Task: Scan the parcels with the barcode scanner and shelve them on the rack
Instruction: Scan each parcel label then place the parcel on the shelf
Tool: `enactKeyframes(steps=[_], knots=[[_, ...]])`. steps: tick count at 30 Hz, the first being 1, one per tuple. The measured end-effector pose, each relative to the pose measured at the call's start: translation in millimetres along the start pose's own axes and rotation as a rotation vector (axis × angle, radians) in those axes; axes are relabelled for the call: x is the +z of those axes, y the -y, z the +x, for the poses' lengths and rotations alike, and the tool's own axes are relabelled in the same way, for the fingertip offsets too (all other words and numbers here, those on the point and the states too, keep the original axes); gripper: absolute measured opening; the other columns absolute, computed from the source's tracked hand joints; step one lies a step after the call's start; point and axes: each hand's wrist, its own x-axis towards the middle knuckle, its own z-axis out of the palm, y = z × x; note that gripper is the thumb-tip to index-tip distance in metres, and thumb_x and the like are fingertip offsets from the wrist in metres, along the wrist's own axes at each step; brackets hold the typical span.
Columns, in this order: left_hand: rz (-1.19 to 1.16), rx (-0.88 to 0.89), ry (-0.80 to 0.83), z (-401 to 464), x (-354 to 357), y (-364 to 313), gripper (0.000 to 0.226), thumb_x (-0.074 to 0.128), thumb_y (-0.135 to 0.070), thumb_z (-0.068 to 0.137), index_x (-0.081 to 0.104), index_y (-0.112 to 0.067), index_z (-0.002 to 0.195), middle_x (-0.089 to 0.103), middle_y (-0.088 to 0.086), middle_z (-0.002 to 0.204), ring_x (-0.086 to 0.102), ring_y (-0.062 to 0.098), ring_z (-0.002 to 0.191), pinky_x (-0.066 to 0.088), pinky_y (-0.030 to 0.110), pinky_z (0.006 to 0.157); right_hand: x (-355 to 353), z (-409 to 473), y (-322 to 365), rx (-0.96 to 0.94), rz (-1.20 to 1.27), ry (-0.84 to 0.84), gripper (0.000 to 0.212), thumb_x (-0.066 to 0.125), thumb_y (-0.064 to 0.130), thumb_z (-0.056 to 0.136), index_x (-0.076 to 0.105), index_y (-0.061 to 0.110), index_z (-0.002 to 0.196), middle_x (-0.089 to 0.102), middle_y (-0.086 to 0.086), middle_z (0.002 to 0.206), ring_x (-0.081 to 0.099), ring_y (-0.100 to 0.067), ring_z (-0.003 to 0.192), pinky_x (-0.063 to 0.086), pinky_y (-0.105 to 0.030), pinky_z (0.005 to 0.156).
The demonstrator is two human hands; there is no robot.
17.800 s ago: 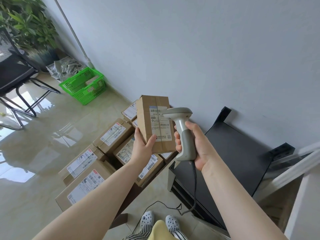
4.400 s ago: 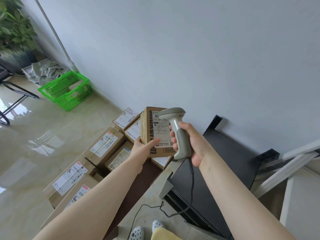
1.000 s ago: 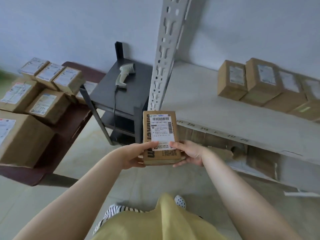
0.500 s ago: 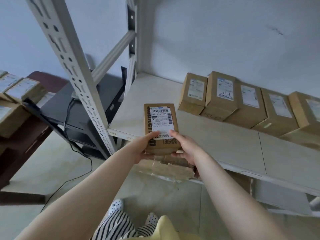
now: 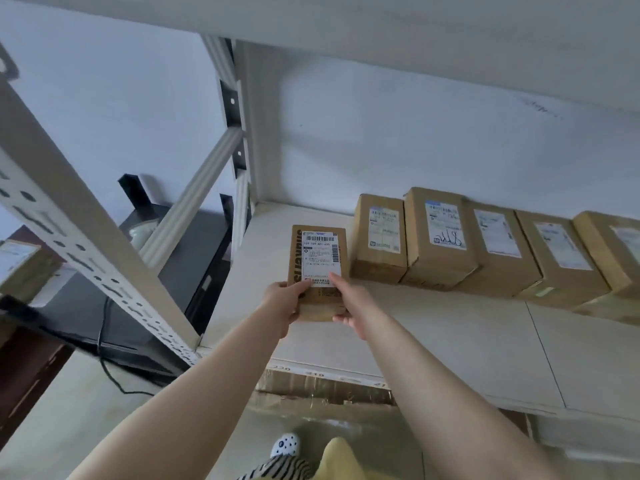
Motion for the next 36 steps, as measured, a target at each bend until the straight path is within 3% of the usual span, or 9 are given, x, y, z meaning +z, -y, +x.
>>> enactKeyframes(steps=[3, 6, 9, 13, 15, 21, 27, 32, 36], knots=[[-0.001, 0.047, -0.013, 15.3, 4.2, -12.5, 0.009, 0.070, -0.017, 0.095, 0.064, -0.011, 0.095, 0.064, 0.002, 0.086, 0.060, 0.015, 0.075, 0.055, 0.030, 0.078, 6.6, 13.9, 4.4, -0.009, 0.104, -0.053, 0.059, 0.072, 0.045, 0.088, 0.056, 0.011, 0.133, 0.063, -0.006, 0.129, 0.060, -0.024, 0.117, 0.055, -0.034, 0.078], [-0.023, 0.062, 0.003, 30.2, 6.4, -16.3, 0.019, 0.070, -0.012, 0.094, 0.067, -0.007, 0.112, 0.068, 0.004, 0.090, 0.064, 0.018, 0.080, 0.057, 0.033, 0.091, 11.1, 19.2, 6.4, 0.021, 0.317, -0.135, 0.059, 0.078, 0.040, 0.084, 0.056, 0.008, 0.129, 0.062, -0.008, 0.124, 0.060, -0.023, 0.109, 0.055, -0.037, 0.090], [-0.096, 0.058, 0.033, 39.0, 11.6, -23.1, 0.017, 0.068, -0.005, 0.095, 0.065, -0.004, 0.111, 0.067, 0.007, 0.089, 0.062, 0.017, 0.078, 0.057, 0.027, 0.077, 13.4, 26.8, 12.2, 0.091, 0.491, -0.184, 0.041, 0.078, 0.033, 0.086, 0.056, 0.012, 0.114, 0.059, -0.005, 0.108, 0.053, -0.024, 0.102, 0.048, -0.042, 0.105], [-0.167, 0.038, 0.015, 48.0, 21.4, -32.2, 0.016, 0.072, -0.011, 0.093, 0.065, -0.009, 0.108, 0.068, 0.005, 0.090, 0.067, 0.023, 0.088, 0.052, 0.020, 0.057, 20.5, 32.9, 19.9, 0.173, 0.497, -0.193, 0.060, 0.082, 0.051, 0.076, 0.057, 0.016, 0.119, 0.057, -0.005, 0.129, 0.054, -0.031, 0.119, 0.051, -0.048, 0.101], [-0.176, 0.047, 0.006, 53.9, 27.4, -33.3, 0.019, 0.072, -0.012, 0.093, 0.063, -0.010, 0.110, 0.069, 0.006, 0.091, 0.067, 0.024, 0.091, 0.054, 0.022, 0.063, 21.0, 37.0, 24.5, 0.207, 0.536, -0.178, 0.064, 0.079, 0.053, 0.079, 0.054, 0.015, 0.124, 0.053, -0.008, 0.132, 0.050, -0.034, 0.126, 0.050, -0.049, 0.101], [-0.044, 0.111, -0.050, 73.7, 39.5, -43.4, 0.010, 0.075, -0.018, 0.091, 0.067, -0.018, 0.086, 0.068, 0.002, 0.080, 0.064, 0.023, 0.079, 0.058, 0.040, 0.094, 19.4, 50.3, 43.1, 0.219, 0.537, -0.091, 0.065, 0.071, 0.056, 0.084, 0.056, 0.003, 0.117, 0.061, -0.018, 0.104, 0.062, -0.029, 0.087, 0.056, -0.042, 0.081], [0.113, 0.177, -0.054, 86.8, 44.5, -63.8, 0.017, 0.077, -0.027, 0.090, 0.074, -0.015, 0.101, 0.071, 0.004, 0.081, 0.071, 0.029, 0.090, 0.060, 0.041, 0.091, 24.1, 63.5, 62.4, 0.192, 0.570, -0.102, 0.064, 0.065, 0.058, 0.087, 0.053, 0.001, 0.113, 0.063, -0.020, 0.112, 0.065, -0.033, 0.102, 0.058, -0.041, 0.082], [0.262, 0.260, -0.052, 98.2, 46.2, -72.9, 0.028, 0.072, -0.032, 0.093, 0.075, -0.006, 0.105, 0.065, 0.003, 0.072, 0.061, 0.025, 0.075, 0.051, 0.030, 0.068, 33.1, 69.4, 78.9, 0.189, 0.594, -0.076, 0.053, 0.049, 0.055, 0.098, 0.050, 0.003, 0.089, 0.059, -0.024, 0.129, 0.059, -0.034, 0.123, 0.053, -0.044, 0.099], [0.332, 0.273, -0.061, 103.3, 50.0, -80.9, 0.031, 0.071, -0.032, 0.094, 0.075, -0.004, 0.105, 0.075, 0.018, 0.103, 0.066, 0.031, 0.082, 0.050, 0.031, 0.072, 33.6, 74.8, 89.9, 0.199, 0.584, -0.087, 0.051, 0.046, 0.053, 0.101, 0.049, 0.002, 0.105, 0.060, -0.024, 0.123, 0.059, -0.036, 0.121, 0.052, -0.046, 0.099]])
